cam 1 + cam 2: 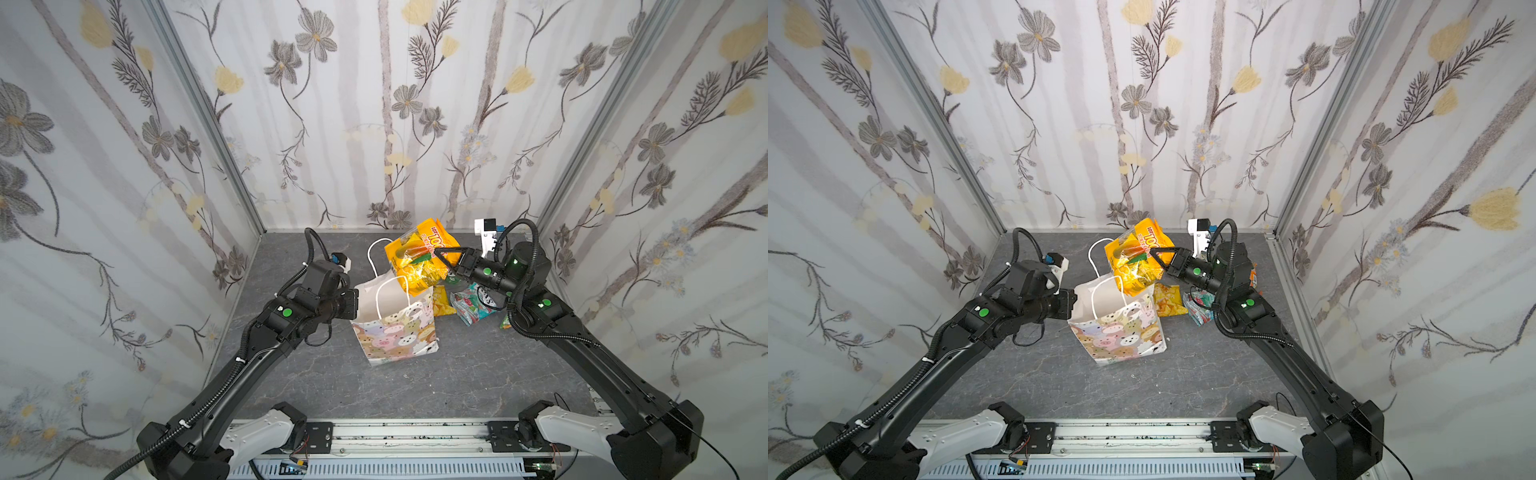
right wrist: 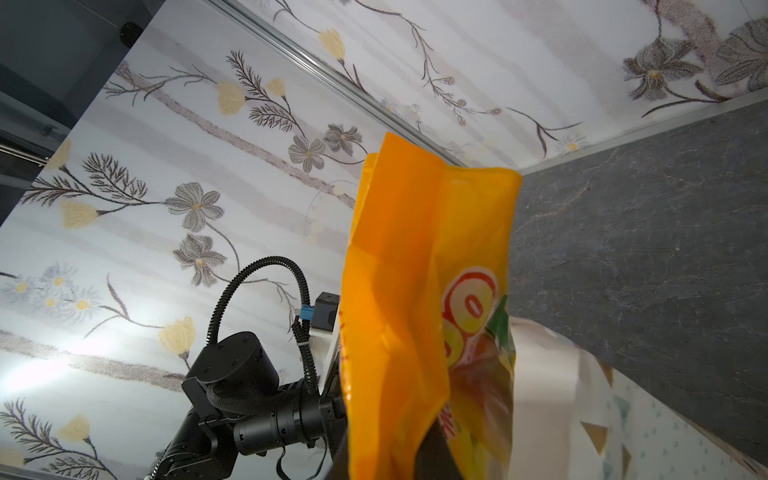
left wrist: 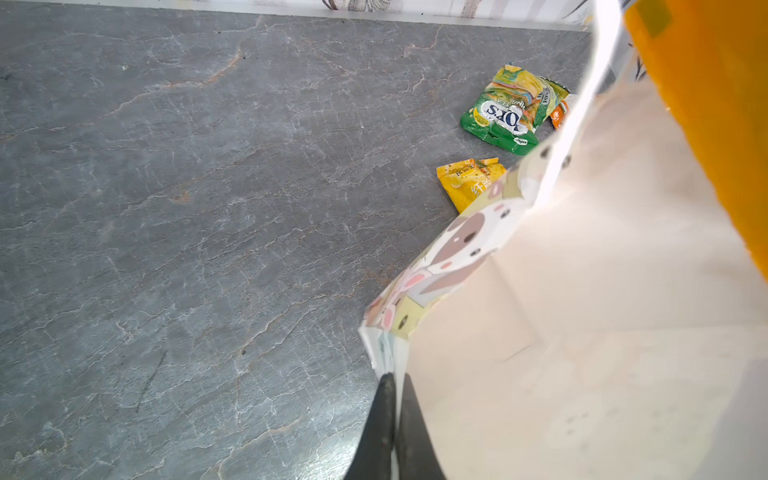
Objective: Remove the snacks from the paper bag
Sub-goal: 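Carry the Cocoaland packet over the table with the right gripper while the left draws back, then lower the Cocoaland packet onto the other packets and open the right gripper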
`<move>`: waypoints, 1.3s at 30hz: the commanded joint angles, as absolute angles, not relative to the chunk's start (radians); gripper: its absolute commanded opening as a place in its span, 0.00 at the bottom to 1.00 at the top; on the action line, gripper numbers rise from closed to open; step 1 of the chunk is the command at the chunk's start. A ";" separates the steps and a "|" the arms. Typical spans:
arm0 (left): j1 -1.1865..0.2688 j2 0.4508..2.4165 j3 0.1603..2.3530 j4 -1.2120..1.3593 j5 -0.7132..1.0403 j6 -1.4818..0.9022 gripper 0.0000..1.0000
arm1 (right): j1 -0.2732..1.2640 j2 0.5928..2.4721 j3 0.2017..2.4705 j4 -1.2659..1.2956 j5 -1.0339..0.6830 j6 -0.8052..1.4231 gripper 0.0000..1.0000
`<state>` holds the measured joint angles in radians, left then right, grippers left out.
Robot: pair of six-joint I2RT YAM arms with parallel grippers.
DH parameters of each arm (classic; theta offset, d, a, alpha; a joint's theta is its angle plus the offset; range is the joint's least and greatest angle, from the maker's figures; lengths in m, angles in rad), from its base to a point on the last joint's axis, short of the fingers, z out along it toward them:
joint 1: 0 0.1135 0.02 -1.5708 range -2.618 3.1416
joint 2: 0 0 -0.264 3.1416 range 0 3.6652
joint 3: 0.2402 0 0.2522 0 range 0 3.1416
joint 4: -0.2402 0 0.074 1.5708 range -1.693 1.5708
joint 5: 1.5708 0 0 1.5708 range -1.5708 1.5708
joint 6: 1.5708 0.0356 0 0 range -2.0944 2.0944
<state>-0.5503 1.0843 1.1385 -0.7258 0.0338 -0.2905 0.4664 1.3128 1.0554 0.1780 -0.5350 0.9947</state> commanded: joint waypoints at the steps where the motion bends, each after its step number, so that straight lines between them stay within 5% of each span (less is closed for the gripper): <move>1: -0.549 1.074 1.145 -0.739 -0.013 -0.267 0.00 | 0.461 1.303 1.058 0.305 -0.519 1.011 0.12; 9: -0.548 1.044 1.138 -0.730 -0.058 -0.259 0.00 | 0.456 1.281 1.077 0.267 -0.515 0.968 0.04; 11: -0.548 1.036 1.130 -0.721 -0.060 -0.254 0.16 | 0.451 1.265 1.082 0.258 -0.508 0.957 0.04; 16: -0.549 1.025 1.131 -0.727 -0.070 -0.259 0.36 | 0.427 1.210 1.086 0.186 -0.477 0.923 0.04; 28: -0.549 0.940 1.220 -0.748 -0.065 -0.239 0.66 | 0.236 0.918 0.878 -0.070 -0.278 0.873 0.03; 39: -0.571 0.844 1.261 -0.580 0.361 -0.129 0.81 | 0.099 0.802 0.517 -0.090 -0.384 0.886 0.03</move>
